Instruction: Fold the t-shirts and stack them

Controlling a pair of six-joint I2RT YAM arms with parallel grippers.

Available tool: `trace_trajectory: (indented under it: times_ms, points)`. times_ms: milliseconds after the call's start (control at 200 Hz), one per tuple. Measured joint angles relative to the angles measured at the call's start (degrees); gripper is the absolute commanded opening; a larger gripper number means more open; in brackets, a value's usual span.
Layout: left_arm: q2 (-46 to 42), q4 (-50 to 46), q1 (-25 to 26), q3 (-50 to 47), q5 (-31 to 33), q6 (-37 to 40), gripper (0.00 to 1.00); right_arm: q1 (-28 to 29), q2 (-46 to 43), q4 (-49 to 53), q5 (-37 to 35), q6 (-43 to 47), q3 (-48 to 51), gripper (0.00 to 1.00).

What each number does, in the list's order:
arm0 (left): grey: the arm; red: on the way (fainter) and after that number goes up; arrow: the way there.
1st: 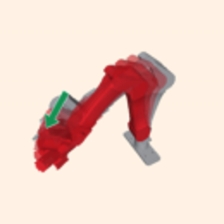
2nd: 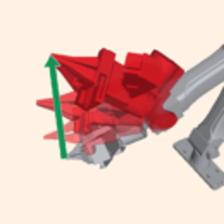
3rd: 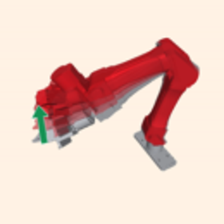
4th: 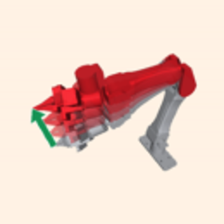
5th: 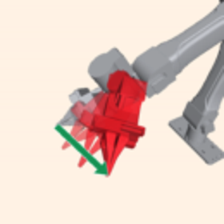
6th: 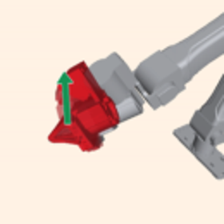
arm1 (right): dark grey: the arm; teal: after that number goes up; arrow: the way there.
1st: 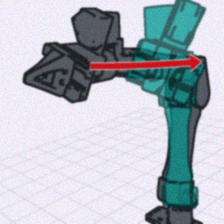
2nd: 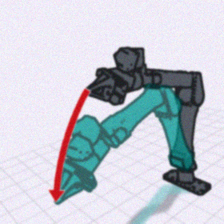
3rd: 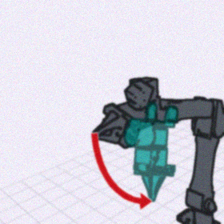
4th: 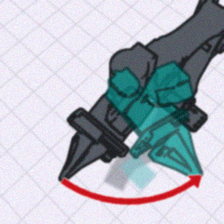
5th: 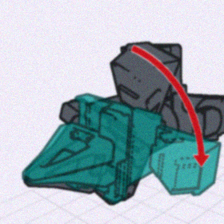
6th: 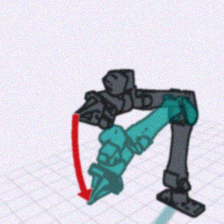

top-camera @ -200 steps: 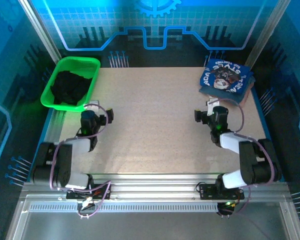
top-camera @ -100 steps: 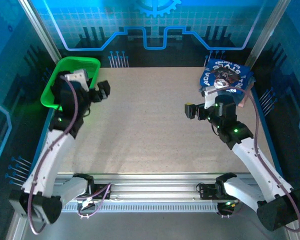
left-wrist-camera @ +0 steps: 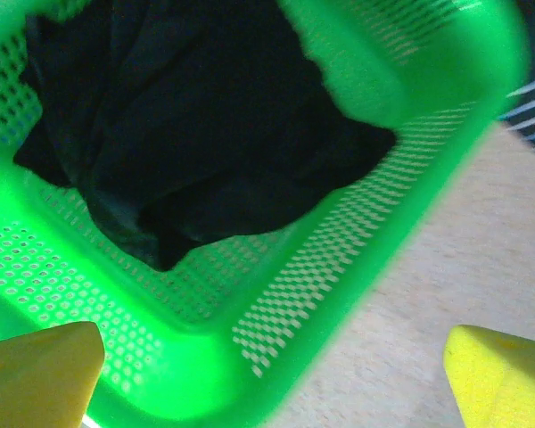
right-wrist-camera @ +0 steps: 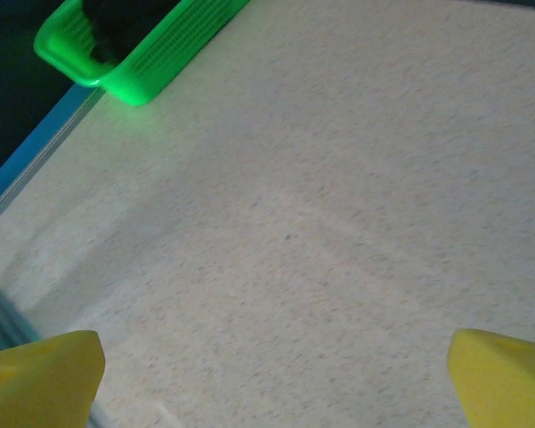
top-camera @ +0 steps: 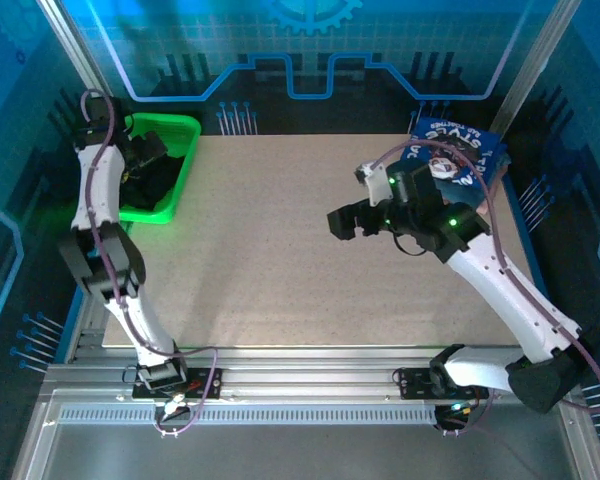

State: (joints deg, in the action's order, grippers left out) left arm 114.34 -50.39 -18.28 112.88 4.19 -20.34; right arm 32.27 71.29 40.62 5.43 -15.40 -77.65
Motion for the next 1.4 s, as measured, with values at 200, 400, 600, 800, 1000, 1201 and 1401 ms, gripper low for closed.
trace_trajectory:
  times_ms: [200, 400, 600, 800, 1000, 1201, 1401]
  points:
    - [11.58, -2.91, -1.66, 2.84, 2.10, -2.71, 0.99, 3.72, 2.73, 3.13, 3.54, -1.77, -1.01, 1.00]
    - [16.09, -1.70, -1.66, 4.33, 5.16, -4.85, 0.99, 5.55, 2.97, 6.21, 5.77, -2.62, -2.03, 1.00]
    - [20.79, 0.83, -1.95, 8.24, 6.93, -5.33, 0.96, 5.60, 1.42, 8.55, 5.77, -4.20, -2.64, 1.00]
    - [23.17, 2.86, -3.02, 8.59, 6.45, -6.49, 0.39, 5.66, -3.98, 10.32, 4.79, -6.40, -2.56, 1.00]
    - [23.82, 4.66, -3.61, 8.59, 2.49, -6.64, 0.00, 5.66, -8.35, 10.36, 2.97, -7.34, -1.38, 1.00]
    - [19.54, 8.00, -3.74, 6.14, -2.27, -6.32, 0.00, 5.33, -7.41, 8.26, 2.08, -7.74, 1.79, 1.00]
    - [6.78, 9.81, -2.78, 7.54, -6.32, -4.44, 0.00, 1.22, -4.57, 2.93, 2.54, -8.87, 5.18, 1.00]
